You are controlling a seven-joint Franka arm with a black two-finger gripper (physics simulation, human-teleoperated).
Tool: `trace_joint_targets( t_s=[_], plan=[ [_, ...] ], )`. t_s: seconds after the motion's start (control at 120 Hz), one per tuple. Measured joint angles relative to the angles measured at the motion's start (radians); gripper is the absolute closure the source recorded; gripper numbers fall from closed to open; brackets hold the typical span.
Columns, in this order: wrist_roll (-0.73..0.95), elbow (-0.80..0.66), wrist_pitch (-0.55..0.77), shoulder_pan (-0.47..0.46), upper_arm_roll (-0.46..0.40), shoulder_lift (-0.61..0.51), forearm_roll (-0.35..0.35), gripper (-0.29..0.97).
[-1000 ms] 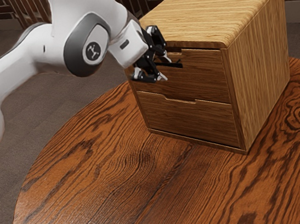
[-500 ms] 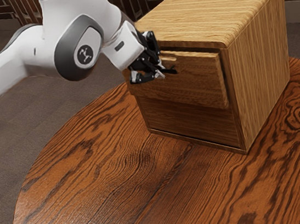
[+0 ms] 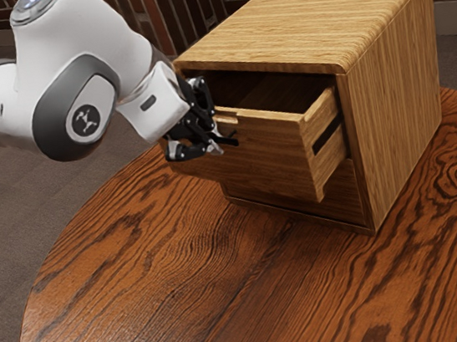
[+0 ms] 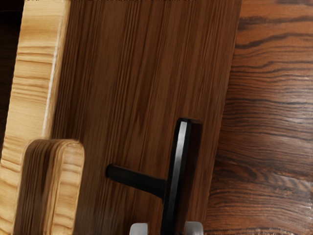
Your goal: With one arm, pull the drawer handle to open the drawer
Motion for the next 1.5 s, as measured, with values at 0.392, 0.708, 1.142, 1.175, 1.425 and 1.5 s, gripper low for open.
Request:
trace_joint_targets(
  t_s=[0.392,0.708,1.142,1.175,1.425,1.5],
  plan=[
    [-0.024,-0.147,-0.012,-0.001,0.002,-0.151,0.004,0.79],
    [-0.040,-0.250,-0.019,0.000,0.002,-0.257,0.004,0.79],
    [-0.053,-0.323,-0.048,0.004,-0.005,-0.347,0.001,0.78],
    [-0.054,-0.323,-0.050,0.003,-0.005,-0.347,0.002,0.76],
    [-0.054,-0.321,-0.075,0.003,-0.005,-0.347,-0.003,0.65],
    [-0.053,-0.320,-0.080,0.003,-0.006,-0.345,-0.006,0.58]
  ],
)
